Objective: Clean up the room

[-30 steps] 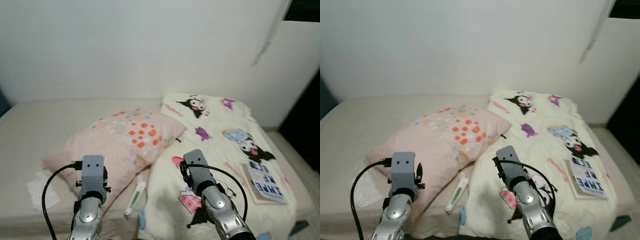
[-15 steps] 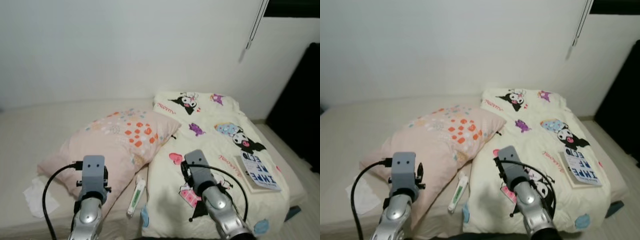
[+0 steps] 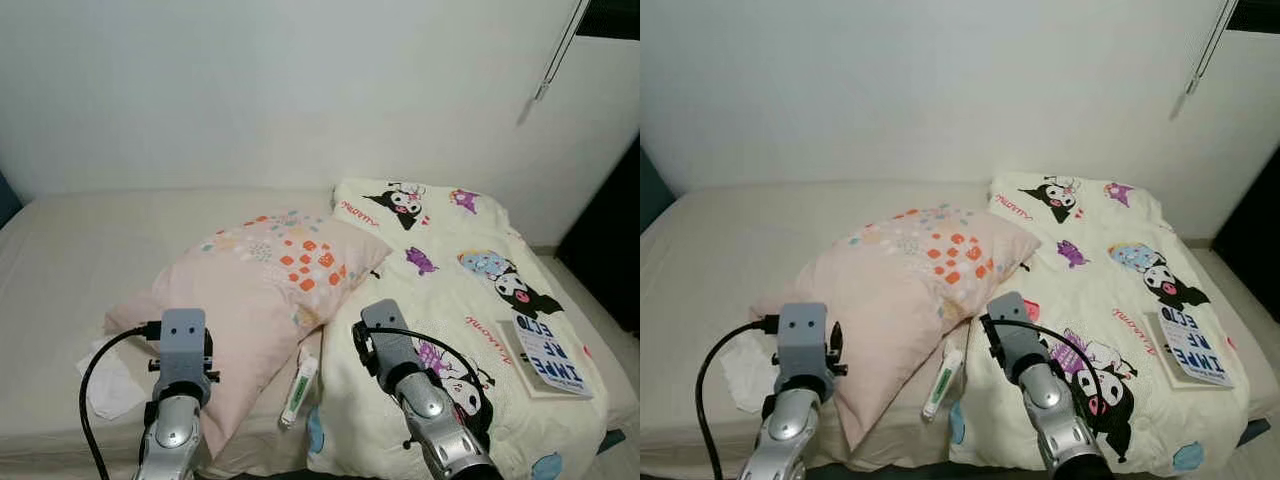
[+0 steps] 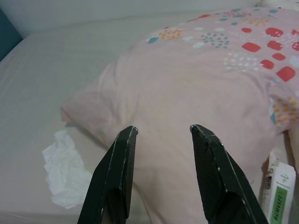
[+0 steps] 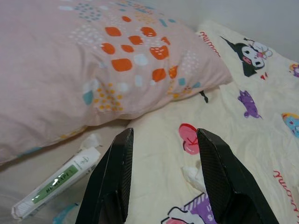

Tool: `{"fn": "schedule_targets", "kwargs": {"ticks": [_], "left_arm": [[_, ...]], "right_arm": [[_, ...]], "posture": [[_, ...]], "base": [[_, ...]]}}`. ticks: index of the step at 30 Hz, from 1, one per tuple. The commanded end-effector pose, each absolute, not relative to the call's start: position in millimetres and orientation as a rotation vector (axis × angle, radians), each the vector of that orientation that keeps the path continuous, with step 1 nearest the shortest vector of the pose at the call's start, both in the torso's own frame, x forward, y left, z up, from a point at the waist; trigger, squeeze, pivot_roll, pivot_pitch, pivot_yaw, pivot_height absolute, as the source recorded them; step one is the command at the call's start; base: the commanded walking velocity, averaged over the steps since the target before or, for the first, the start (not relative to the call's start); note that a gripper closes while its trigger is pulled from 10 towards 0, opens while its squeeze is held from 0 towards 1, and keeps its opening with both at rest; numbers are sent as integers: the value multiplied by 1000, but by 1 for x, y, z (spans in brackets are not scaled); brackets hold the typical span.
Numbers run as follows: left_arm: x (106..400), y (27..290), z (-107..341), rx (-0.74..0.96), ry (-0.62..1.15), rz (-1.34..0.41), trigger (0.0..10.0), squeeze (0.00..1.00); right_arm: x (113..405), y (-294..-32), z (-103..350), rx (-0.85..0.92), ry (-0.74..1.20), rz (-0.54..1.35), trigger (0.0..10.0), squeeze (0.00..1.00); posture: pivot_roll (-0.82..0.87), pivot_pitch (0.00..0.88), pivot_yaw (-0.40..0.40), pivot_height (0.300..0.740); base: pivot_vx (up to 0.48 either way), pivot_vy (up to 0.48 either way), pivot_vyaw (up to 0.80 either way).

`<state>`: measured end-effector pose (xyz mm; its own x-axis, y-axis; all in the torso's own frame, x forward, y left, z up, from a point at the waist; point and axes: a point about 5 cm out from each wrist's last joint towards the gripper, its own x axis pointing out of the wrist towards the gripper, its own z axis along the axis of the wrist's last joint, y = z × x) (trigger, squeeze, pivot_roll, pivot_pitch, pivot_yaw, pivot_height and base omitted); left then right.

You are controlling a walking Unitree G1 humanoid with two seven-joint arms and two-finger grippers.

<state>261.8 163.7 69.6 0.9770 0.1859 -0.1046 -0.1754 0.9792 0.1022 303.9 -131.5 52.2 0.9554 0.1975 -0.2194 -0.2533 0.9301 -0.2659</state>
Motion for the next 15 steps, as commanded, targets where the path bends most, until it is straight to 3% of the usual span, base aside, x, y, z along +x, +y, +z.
{"fn": "schedule_targets", "kwargs": {"ticks": [1, 15], "left_arm": [[258, 163, 65, 84, 145, 178, 10000, 0], [259, 153, 68, 95, 134, 111, 10000, 0]], "right_arm": [[302, -133, 47, -282, 221, 230, 10000, 0], [302, -136, 47, -211, 246, 227, 10000, 0]], "posture": [[24, 14, -60, 740], [23, 24, -62, 715]], "base": [[0, 0, 0], [0, 0, 0]]}}
